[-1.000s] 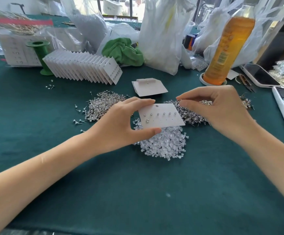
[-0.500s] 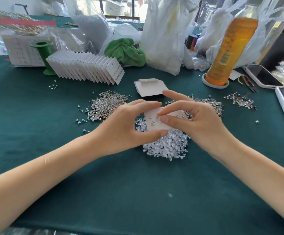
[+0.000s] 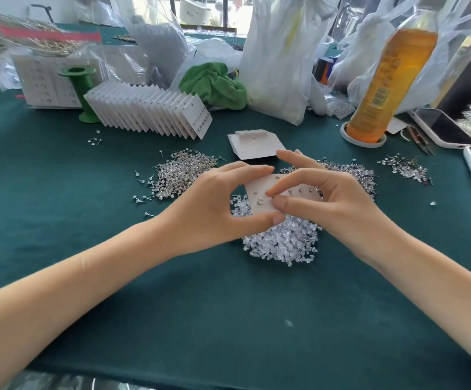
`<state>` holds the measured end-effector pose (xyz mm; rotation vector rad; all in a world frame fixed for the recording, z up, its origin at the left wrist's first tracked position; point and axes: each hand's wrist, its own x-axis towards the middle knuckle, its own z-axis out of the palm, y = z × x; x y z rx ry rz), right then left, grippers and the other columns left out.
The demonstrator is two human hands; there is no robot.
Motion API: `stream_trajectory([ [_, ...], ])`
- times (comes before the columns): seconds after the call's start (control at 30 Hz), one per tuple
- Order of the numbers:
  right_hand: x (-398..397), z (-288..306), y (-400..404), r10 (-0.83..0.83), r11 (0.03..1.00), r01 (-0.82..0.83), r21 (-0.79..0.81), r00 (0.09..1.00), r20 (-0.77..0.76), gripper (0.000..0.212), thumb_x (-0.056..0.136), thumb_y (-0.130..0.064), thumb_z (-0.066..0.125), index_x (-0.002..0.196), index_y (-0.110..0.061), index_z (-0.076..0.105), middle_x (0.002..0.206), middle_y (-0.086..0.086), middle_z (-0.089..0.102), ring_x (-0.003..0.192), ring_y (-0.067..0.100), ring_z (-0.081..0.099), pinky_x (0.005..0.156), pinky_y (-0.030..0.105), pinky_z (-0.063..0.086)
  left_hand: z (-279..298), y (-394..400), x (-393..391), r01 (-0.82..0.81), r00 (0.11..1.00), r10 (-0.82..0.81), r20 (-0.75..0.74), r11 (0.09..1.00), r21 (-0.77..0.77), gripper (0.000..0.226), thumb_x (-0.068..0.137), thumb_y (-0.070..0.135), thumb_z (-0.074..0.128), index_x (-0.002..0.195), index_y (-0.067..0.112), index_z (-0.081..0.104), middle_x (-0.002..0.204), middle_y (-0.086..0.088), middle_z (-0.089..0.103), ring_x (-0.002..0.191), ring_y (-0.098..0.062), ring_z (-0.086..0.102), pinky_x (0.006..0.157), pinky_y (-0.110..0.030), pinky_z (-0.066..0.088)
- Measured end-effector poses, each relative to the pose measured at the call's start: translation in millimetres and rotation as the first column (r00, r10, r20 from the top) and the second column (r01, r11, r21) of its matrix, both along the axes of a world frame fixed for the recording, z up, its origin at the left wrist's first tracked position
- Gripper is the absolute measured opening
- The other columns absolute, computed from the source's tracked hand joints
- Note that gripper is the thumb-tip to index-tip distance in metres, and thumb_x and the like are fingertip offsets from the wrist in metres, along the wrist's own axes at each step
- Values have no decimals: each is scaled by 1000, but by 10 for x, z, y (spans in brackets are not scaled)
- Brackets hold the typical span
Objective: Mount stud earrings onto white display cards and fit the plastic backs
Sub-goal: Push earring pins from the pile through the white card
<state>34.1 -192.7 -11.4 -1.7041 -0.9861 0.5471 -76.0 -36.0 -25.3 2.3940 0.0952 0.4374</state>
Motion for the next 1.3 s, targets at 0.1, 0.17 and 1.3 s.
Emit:
stream_trajectory([
  [0.1, -6, 8, 1, 19, 1000, -19, -5, 1000, 1, 16, 75, -22, 76, 84, -36, 76, 142, -18, 45, 134, -13, 28, 117, 39, 22, 2, 17, 3, -5, 1000, 5, 1, 1000, -9, 70, 73, 53, 68, 133, 23, 53, 121, 21, 55, 110, 14, 48, 93, -4, 32],
  [0.17, 3, 5, -6, 29, 1000, -29, 5, 1000, 11, 19, 78, -22, 74, 90, -36, 76, 142, -18, 46, 134, -13, 28, 117, 42, 22, 3, 21, 5, -8, 1000, 8, -3, 1000, -5, 72, 72, 57, 67, 133, 23, 52, 121, 22, 55, 110, 13, 48, 92, -5, 33],
  [1.3, -439, -45, 50, -62, 950, 199, 240, 876, -479, 33, 76, -16, 70, 107, -12, 60, 83, 5, 76, 70, 21, 73, 51, 24, 55, 42, -133, -16, -194, 955, 170, 242, 978, 79, 69, 71, 49, 58, 130, 14, 54, 115, 10, 56, 105, -9, 53, 98, -28, 40],
])
